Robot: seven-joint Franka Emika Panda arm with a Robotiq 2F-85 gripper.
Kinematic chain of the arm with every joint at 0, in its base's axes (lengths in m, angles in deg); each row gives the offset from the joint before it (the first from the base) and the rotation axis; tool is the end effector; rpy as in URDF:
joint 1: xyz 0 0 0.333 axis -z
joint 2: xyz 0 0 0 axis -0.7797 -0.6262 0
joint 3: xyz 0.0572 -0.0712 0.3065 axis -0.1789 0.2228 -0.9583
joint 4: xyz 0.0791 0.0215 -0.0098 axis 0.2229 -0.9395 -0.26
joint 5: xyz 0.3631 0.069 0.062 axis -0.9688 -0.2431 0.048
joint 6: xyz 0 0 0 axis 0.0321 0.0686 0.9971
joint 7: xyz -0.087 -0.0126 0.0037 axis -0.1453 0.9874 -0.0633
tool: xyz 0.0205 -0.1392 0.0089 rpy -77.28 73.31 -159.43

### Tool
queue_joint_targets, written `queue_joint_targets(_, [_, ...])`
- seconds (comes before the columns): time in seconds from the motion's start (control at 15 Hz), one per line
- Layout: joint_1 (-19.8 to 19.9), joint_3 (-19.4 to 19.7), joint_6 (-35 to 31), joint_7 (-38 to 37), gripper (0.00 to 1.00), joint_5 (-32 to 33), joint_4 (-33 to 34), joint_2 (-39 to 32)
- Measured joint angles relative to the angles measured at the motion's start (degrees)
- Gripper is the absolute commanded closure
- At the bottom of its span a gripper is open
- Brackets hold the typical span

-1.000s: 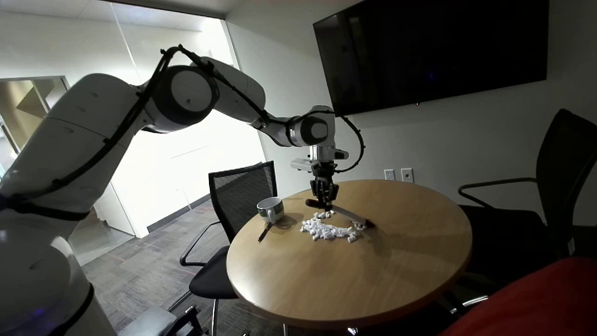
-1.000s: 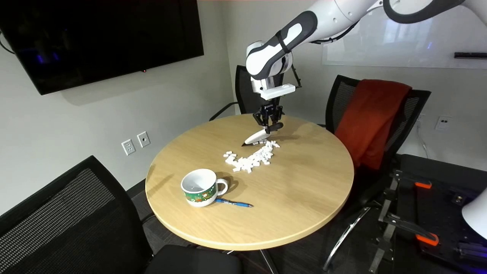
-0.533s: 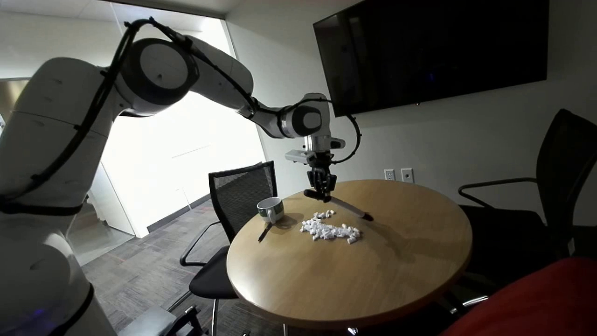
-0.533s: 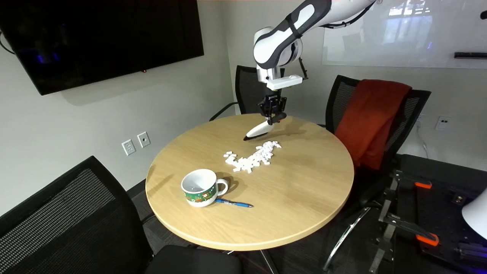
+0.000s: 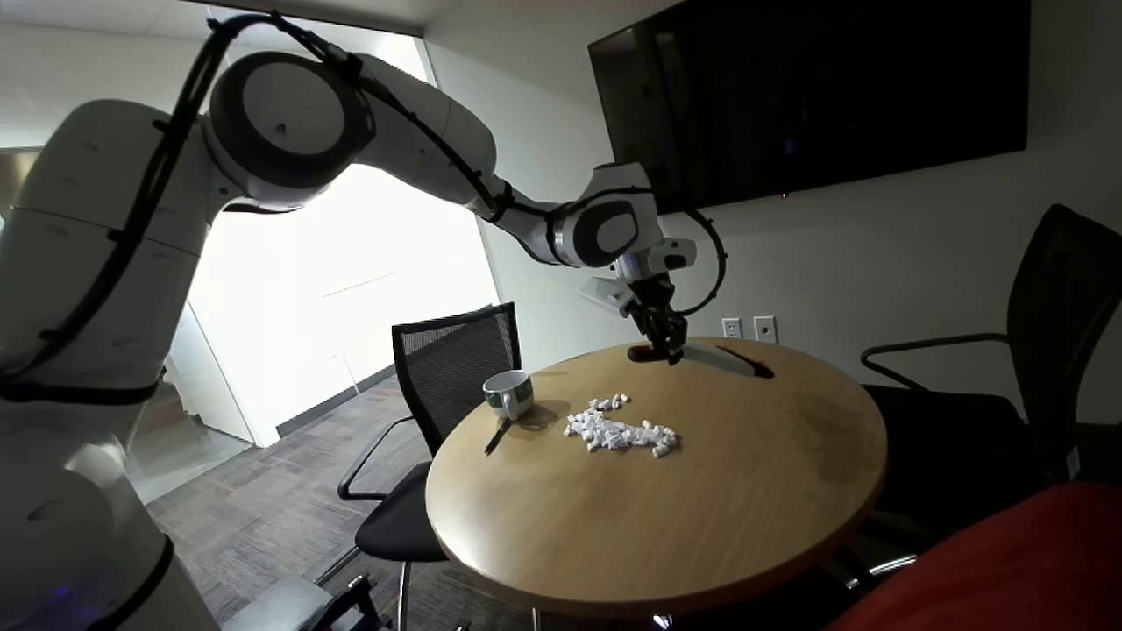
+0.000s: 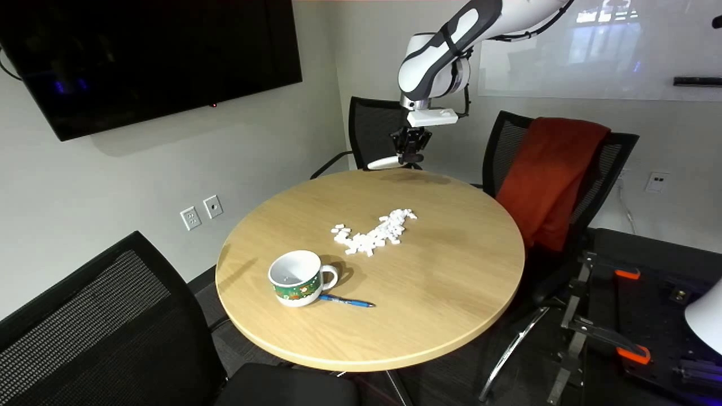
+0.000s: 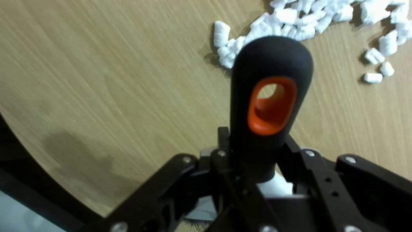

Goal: Sweep the white objects to the right

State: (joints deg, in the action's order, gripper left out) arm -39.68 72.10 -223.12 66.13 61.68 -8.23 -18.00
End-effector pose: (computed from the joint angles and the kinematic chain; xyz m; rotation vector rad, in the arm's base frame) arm 0.6685 -0.2040 0.2649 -2.9493 0.8860 -0.2940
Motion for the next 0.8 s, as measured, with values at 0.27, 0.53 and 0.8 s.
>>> queue_joint_targets(0.27, [3.72, -0.94, -10.05, 7.13, 0.88, -1.12, -1.42, -3.35])
queue_joint_targets(0.53, [7.96, -4.32, -16.11, 14.64, 0.88, -1.78, -3.02, -6.84])
queue_joint_targets(0.8, [9.42, -5.13, -17.21, 18.14, 0.88, -1.40, -3.40, -10.04])
